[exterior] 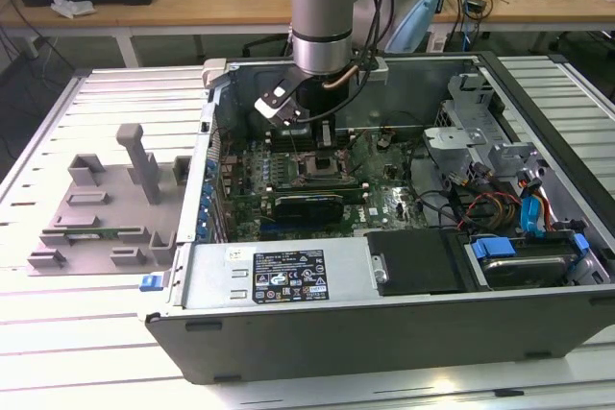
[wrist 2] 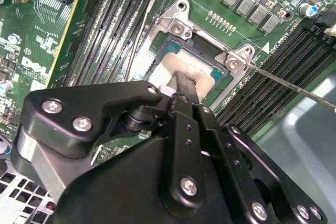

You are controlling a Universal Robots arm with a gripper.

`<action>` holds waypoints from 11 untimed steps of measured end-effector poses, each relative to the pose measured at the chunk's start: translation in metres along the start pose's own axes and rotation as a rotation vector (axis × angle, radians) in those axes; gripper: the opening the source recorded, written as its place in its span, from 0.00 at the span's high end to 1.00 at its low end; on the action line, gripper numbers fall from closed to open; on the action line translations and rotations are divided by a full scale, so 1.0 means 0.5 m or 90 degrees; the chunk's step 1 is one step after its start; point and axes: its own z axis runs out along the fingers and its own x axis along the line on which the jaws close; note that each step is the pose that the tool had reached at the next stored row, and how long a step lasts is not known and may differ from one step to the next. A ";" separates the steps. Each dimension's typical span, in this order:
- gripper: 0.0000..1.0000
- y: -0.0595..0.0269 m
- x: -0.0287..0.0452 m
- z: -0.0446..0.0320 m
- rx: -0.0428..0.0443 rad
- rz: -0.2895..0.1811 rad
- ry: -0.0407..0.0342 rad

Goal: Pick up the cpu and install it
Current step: 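Place the cpu into insertion slot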

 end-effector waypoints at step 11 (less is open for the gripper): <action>0.89 0.002 -0.005 -0.089 0.0000 0.000 -0.0001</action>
